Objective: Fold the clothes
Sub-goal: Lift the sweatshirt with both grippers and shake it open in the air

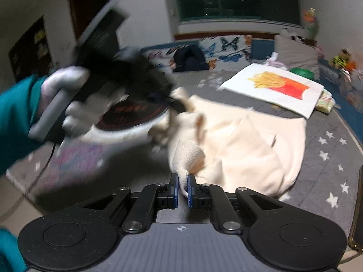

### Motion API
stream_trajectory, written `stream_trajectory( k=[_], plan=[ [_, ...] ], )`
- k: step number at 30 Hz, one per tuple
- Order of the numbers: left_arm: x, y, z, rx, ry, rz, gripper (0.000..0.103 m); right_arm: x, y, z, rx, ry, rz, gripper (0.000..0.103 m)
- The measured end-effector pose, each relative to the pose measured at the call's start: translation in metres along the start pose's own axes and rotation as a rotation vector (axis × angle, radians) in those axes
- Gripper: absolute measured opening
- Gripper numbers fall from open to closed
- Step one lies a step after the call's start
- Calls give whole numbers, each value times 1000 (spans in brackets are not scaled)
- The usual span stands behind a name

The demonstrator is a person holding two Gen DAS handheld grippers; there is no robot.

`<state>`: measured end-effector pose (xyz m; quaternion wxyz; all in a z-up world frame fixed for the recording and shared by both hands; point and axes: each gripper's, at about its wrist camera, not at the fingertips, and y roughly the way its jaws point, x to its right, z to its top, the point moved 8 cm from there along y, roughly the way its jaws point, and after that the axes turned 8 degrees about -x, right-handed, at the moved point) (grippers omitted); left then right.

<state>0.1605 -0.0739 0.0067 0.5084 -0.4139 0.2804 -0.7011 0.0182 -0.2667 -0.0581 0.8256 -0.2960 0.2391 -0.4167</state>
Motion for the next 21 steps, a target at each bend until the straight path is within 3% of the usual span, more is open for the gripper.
stream_trajectory(
  k=[7, 12, 16, 21],
  plan=[
    [-43, -64, 55, 183, -55, 89, 6, 16, 6, 106, 180, 23, -4, 8],
    [-86, -136, 81, 346, -109, 157, 6, -6, 19, 195, 307, 22, 52, 8],
    [-118, -181, 63, 396, -133, 192, 6, -49, 20, 223, 367, -51, 140, 8],
    [-160, -202, -6, 338, -184, 258, 6, -110, 31, 201, 306, -196, 263, 8]
  ],
)
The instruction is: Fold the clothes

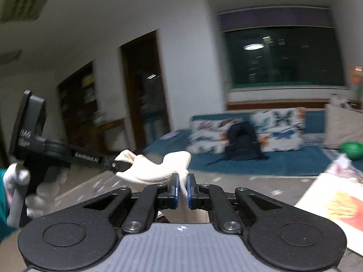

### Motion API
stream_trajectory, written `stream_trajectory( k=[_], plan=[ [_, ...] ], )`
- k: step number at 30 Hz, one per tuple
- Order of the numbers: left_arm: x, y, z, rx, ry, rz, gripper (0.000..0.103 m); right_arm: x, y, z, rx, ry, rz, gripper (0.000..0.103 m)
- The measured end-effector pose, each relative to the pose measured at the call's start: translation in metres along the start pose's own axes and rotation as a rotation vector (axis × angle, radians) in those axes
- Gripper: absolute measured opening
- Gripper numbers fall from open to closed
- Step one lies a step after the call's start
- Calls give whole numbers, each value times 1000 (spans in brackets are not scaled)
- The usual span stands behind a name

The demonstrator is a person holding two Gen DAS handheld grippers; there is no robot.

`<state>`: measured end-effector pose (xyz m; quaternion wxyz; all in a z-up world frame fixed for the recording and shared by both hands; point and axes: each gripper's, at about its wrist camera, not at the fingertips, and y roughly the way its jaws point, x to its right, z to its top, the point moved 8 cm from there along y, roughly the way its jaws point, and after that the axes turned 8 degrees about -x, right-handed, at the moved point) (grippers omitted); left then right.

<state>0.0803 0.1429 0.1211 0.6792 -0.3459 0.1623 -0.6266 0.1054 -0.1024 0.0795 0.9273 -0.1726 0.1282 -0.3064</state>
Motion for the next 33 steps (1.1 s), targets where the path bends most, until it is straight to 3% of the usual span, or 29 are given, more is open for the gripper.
stream_trajectory(
  k=[5, 10, 16, 20, 24, 28, 33],
  plan=[
    [-33, -14, -71, -102, -17, 49, 6, -53, 9, -52, -144, -107, 126, 8],
    [-50, -28, -140, -195, -48, 49, 6, -100, -6, -111, -309, -201, 224, 8],
    [-50, -34, -201, -289, -54, 17, 8, -124, -28, -162, -438, -236, 243, 8],
    [-54, -39, -226, -332, -38, 23, 15, -124, -33, -165, -489, -216, 252, 13],
    [-60, -47, -229, -325, -15, 46, 28, -115, -37, -153, -490, -196, 245, 16],
    [-61, -53, -211, -261, 3, 57, 38, -96, -29, -141, -459, -166, 144, 32],
    [-65, -46, -181, -191, 4, 81, 43, -46, 8, -142, -465, -65, -20, 33]
  ],
)
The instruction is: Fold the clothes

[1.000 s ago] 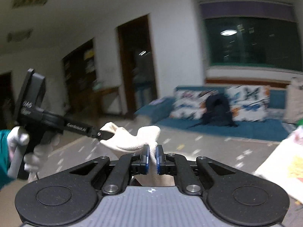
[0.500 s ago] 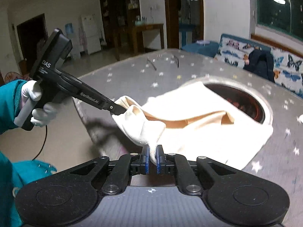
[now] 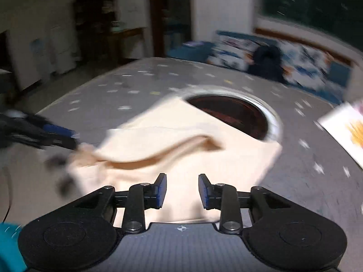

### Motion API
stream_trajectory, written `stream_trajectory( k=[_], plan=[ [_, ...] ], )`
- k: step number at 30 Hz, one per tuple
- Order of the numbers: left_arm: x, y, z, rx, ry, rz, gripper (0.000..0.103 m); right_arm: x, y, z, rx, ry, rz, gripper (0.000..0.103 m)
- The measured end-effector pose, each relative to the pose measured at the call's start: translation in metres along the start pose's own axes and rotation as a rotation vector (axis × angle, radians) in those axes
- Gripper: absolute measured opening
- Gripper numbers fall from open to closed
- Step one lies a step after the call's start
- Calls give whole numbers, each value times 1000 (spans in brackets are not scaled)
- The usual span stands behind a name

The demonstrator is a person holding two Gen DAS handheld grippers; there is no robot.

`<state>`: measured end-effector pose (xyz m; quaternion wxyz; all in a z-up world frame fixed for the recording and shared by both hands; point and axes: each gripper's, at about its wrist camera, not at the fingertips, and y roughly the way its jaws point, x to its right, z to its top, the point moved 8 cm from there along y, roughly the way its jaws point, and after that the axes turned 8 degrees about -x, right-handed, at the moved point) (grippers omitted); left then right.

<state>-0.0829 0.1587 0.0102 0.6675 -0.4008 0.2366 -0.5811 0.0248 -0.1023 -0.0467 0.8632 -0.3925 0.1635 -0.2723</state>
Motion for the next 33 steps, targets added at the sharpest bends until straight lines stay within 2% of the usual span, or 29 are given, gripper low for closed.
stream_trajectory(
  k=[3, 6, 15, 22, 24, 25, 27, 28, 29, 31, 33],
  plan=[
    [-9, 13, 21, 23, -17, 30, 47, 33, 21, 2, -10, 94, -78, 33],
    [-17, 38, 41, 11, -32, 58, 47, 61, 36, -1, -12, 153, -135, 36],
    [-4, 118, 101, -21, 22, 88, 47, 98, 58, 13, 10, 252, -165, 38],
    [0, 158, 122, -42, 55, 122, 46, 117, 84, 29, 0, 282, -177, 38],
    [1, 165, 127, -42, 63, 113, 42, 119, 91, 32, -9, 276, -179, 38],
    [2, 168, 128, -43, 66, 105, 36, 119, 94, 33, -14, 272, -178, 37],
    [3, 174, 130, -48, 70, 89, 30, 119, 101, 34, -25, 264, -174, 36],
    [3, 176, 132, -45, 76, 87, 23, 119, 104, 35, -32, 260, -171, 34],
    [4, 178, 133, -38, 85, 86, 12, 119, 106, 36, -30, 250, -176, 31],
    [4, 180, 135, -33, 89, 74, 9, 118, 110, 40, -29, 229, -183, 15],
    [4, 181, 137, -29, 91, 65, 7, 118, 113, 45, -32, 219, -182, 9]
  ],
)
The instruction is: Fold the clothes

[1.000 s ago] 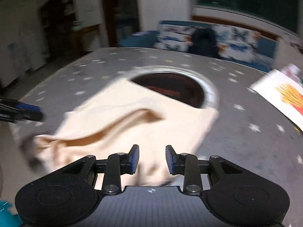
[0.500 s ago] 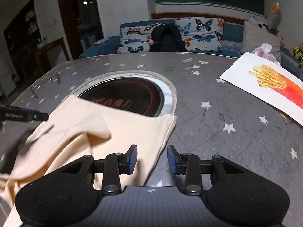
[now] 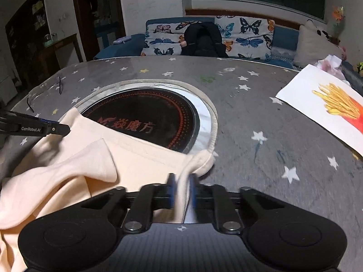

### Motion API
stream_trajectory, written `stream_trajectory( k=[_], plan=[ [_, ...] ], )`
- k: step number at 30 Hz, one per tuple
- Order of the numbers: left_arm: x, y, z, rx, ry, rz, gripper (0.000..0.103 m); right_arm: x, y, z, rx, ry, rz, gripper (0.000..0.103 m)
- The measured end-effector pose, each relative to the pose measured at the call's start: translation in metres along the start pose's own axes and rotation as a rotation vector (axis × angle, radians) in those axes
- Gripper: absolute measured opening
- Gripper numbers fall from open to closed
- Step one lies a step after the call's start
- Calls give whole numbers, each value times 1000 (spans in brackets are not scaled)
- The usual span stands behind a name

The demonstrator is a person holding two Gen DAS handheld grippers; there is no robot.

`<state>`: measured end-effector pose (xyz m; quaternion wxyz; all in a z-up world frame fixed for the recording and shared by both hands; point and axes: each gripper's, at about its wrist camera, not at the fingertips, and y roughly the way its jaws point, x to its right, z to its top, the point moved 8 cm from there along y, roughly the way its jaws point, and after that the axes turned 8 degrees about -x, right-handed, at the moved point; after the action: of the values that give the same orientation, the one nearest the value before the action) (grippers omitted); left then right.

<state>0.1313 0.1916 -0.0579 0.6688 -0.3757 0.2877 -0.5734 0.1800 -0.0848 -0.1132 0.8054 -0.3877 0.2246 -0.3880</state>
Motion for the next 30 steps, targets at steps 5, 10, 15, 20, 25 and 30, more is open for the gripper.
stream_trajectory(
  k=[5, 10, 15, 20, 25, 30],
  plan=[
    [-9, 0, 11, 23, -11, 12, 7, -4, 4, 21, 23, -42, -8, 7],
    [-24, 6, 36, 45, -47, 32, 7, -8, 14, 58, 63, -86, -37, 7],
    [-37, 19, 53, 34, -77, 54, 8, -10, 32, 96, 99, -95, -65, 7],
    [-44, 26, 59, 22, -90, 79, 21, -14, 48, 109, 80, -108, -59, 12],
    [-34, 6, 59, 54, -88, 62, 26, -13, 28, 105, 82, -110, -25, 16],
    [15, -13, 58, 83, -3, -29, 36, -20, 7, 90, 66, -136, 3, 21]
  ],
)
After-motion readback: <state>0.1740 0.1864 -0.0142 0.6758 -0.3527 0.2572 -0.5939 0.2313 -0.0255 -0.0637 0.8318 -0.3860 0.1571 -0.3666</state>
